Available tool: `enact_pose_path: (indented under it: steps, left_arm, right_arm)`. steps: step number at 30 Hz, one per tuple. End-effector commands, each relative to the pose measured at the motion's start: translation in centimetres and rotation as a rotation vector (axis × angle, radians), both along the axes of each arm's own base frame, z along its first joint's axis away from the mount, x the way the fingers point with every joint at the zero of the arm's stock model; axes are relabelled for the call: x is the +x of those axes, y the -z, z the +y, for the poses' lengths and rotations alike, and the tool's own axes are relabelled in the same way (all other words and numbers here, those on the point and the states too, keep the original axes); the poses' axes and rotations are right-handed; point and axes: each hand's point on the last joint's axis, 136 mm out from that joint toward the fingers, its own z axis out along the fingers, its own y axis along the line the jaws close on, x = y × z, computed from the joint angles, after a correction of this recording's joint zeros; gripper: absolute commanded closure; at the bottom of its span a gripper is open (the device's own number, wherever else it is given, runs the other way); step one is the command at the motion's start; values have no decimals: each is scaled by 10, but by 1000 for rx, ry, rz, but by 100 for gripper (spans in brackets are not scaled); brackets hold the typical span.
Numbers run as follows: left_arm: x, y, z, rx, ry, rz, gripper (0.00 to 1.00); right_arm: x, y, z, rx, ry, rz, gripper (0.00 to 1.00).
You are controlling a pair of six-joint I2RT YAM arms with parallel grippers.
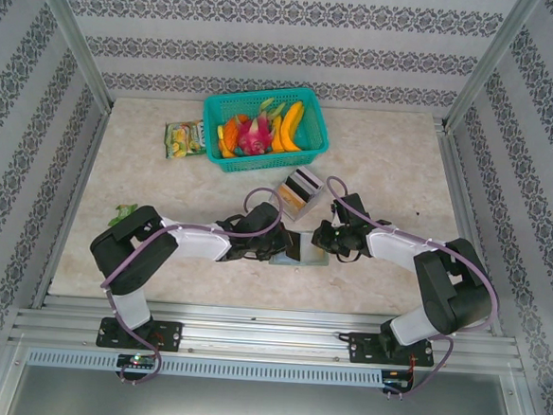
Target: Put the credit cards into the card holder
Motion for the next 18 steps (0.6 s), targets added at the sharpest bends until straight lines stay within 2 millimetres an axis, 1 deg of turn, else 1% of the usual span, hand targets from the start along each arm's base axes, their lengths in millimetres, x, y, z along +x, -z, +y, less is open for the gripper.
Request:
enact_pose_path:
  steps: [1, 13, 16, 18]
  left_arm:
    - [-19, 41, 23, 159, -9, 106, 100]
    - [-22, 52, 9, 159, 39, 136, 100]
    - [-22, 50, 14, 177, 28, 135, 100]
    - [-23, 45, 20, 190, 17, 125, 100]
  right_arm:
    - [-17, 18, -10, -57, 8, 72, 90]
    - [-19, 18, -8, -57, 7, 71, 90]
    - [-18, 17, -8, -57, 7, 70, 90]
    - [-18, 17, -9, -62, 10, 67, 90]
